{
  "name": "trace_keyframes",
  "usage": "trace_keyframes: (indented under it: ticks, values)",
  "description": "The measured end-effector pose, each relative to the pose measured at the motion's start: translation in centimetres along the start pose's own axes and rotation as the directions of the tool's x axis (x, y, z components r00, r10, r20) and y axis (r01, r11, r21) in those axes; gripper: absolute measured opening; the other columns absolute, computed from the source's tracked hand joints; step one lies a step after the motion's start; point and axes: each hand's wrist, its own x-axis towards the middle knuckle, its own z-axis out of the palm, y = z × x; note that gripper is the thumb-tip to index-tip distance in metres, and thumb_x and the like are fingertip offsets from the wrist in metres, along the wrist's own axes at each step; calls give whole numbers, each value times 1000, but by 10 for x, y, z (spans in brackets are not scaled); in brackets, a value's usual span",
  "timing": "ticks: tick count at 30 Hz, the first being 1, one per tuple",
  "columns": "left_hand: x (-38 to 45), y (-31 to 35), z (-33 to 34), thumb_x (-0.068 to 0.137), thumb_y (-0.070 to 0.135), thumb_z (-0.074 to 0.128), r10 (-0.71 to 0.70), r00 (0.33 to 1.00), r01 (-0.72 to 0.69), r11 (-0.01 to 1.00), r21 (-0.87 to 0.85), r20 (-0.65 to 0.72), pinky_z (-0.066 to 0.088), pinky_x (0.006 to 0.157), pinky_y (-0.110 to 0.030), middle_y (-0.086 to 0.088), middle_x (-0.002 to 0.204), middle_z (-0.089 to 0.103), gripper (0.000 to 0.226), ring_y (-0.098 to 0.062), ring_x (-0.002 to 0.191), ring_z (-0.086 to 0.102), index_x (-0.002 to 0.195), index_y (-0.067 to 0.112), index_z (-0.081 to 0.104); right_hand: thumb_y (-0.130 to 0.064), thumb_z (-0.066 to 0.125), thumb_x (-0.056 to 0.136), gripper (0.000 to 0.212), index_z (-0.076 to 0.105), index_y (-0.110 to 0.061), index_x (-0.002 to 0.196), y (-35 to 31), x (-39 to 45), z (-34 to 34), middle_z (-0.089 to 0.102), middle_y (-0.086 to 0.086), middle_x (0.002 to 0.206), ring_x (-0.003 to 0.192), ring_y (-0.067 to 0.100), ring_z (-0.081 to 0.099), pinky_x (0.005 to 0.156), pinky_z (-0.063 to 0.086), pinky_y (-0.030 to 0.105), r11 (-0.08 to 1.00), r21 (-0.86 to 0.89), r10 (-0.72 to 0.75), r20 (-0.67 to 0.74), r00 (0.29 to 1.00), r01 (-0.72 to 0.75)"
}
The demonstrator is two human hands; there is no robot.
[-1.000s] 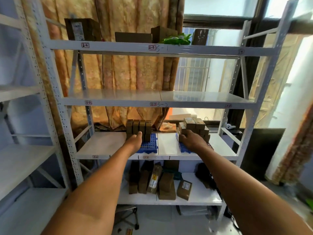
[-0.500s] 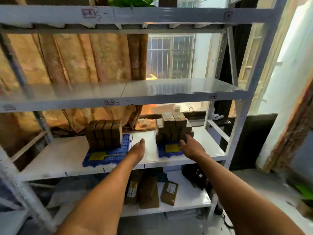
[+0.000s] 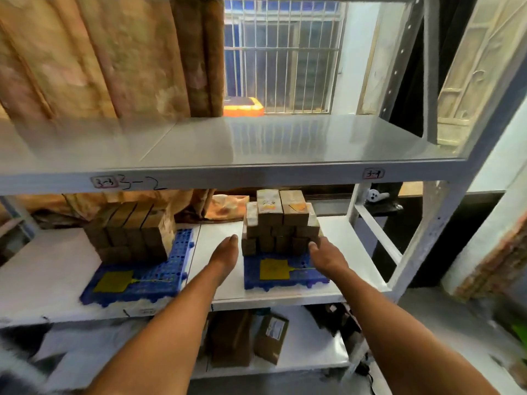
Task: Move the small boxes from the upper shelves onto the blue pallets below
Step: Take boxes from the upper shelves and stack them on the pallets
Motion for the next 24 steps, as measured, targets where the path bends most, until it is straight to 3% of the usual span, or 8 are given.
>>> trace_keyframes:
  ticks: [2,7,10,15,17,20,22,24]
  values:
    - [29,-3,6,105,41,34,20,1000,-20,1000,-8,-11,35,107,-36,-10,154,47,51,-28,137,46,148,15,47,-41,38,108,50,46,-9,146,2,27,2,58,21,144,130,40,56,106,44,45,996,73,52,-26,998,-50]
    - [95,-11,18,102,33,48,-74,997,70,991,-116,-32,39,107,-37,-7,155,44,50,-31,137,46,151,20,44,-48,41,106,64,34,-11,157,14,89,1,42,19,159,144,40,43,117,34,47,931,301,249,-105,963,-207]
    - [126,-19,21,100,31,54,-174,984,163,969,-184,-45,43,110,-44,-9,154,45,53,-34,133,48,151,21,42,-53,44,103,72,29,-13,160,26,121,1,34,15,165,149,38,36,120,30,49,879,392,317,-57,947,-271]
    - [153,-31,31,99,33,60,-207,978,197,958,-210,-28,41,114,-47,-9,158,41,62,-33,140,43,155,18,38,-57,43,103,70,32,-16,159,43,149,14,37,10,163,146,35,39,119,33,54,819,474,317,96,943,-324]
    - [159,-31,40,99,34,61,-205,978,207,955,-215,28,44,111,-44,-8,156,44,62,-30,138,46,154,17,39,-58,41,102,57,50,-21,144,43,157,19,50,7,150,132,30,50,109,41,49,779,534,300,146,943,-330]
    - [160,-31,51,102,36,56,-192,979,202,959,-199,67,50,88,-34,-7,138,60,40,-21,112,57,138,18,58,-59,41,99,35,65,-34,102,39,160,25,65,-9,105,95,11,58,76,42,34,743,592,262,174,949,-313]
    - [161,-33,53,102,35,56,-177,982,187,963,-195,68,49,81,-32,-5,128,64,31,-18,103,58,128,22,63,-58,44,98,33,66,-35,94,39,159,28,65,-15,97,90,6,59,68,41,31,769,576,220,169,961,-277]
    - [161,-35,51,101,36,57,-162,984,172,968,-185,69,51,81,-33,-4,123,65,27,-19,103,59,125,24,63,-57,46,96,32,67,-33,97,40,160,27,66,-9,101,93,12,60,71,44,33,785,563,201,161,966,-257]
